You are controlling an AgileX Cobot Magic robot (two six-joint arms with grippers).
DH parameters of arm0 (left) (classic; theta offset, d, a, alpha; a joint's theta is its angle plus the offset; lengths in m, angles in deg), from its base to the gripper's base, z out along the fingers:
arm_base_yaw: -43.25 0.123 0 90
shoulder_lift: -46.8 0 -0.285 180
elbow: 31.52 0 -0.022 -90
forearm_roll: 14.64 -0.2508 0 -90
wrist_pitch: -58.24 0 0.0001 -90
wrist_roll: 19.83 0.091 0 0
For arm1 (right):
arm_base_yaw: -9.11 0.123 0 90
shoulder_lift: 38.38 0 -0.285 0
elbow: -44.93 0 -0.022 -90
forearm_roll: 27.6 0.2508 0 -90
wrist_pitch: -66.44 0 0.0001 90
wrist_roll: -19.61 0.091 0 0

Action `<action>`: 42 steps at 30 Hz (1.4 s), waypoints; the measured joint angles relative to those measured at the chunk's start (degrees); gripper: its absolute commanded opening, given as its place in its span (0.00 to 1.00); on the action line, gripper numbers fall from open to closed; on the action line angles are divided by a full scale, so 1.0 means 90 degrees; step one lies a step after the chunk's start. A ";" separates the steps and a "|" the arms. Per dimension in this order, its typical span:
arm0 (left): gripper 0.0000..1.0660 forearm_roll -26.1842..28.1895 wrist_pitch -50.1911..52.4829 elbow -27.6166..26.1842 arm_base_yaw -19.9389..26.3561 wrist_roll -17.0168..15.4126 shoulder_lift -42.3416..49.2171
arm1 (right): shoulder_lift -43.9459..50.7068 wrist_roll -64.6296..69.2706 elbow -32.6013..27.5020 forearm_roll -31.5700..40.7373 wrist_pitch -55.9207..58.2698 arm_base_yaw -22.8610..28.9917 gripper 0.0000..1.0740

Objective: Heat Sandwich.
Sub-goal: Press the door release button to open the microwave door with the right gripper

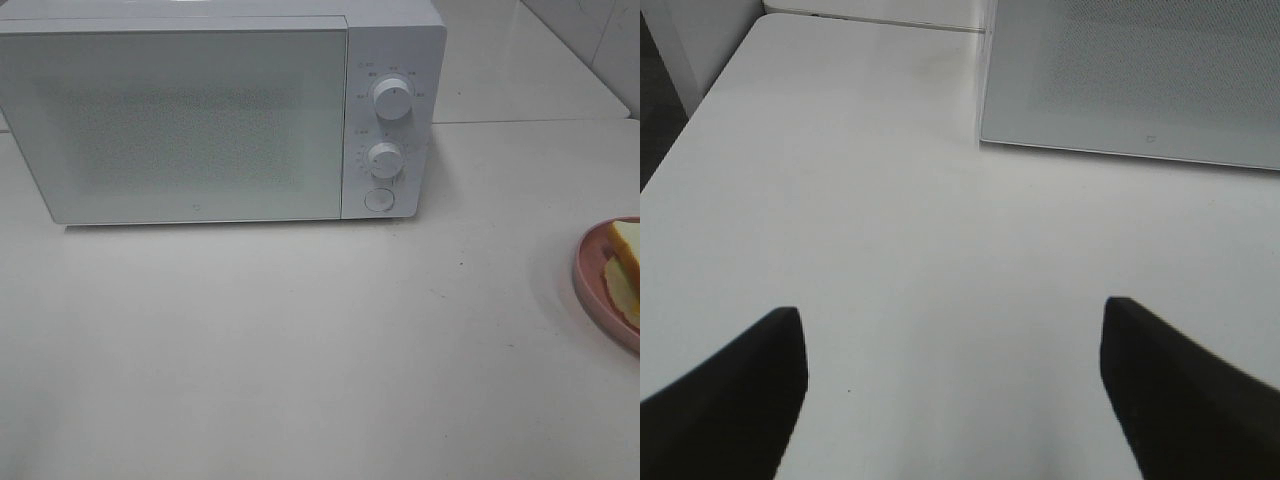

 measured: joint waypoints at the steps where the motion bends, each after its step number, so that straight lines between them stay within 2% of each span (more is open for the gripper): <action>1: 0.72 0.0000 0.0000 0.0000 0.0000 0.0000 0.0000 | -0.0127 0.0000 0.0000 0.0000 -0.0127 0.0006 0.70; 13: 0.72 0.0000 0.0000 0.0000 0.0000 0.0000 0.0000 | -0.1897 0.0000 -0.0006 0.0006 -0.1235 0.0987 0.70; 25: 0.72 0.0000 0.0000 0.0000 0.0000 0.0000 0.0000 | -0.3177 0.0083 -0.0006 0.0025 -0.2177 0.1095 0.70; 33: 0.72 0.0000 0.0000 0.0000 0.0000 0.0000 0.0000 | -0.3801 0.0828 -0.0006 0.0025 -0.2839 0.1095 0.68; 38: 0.72 0.0000 0.0000 0.0000 0.0000 0.0000 0.0000 | -0.4202 0.1159 -0.0006 0.0025 -0.3221 0.1095 0.61; 42: 0.72 0.0000 0.0000 0.0000 0.0000 0.0000 0.0000 | -0.4571 0.1267 -0.0006 0.0025 -0.3501 0.1095 0.47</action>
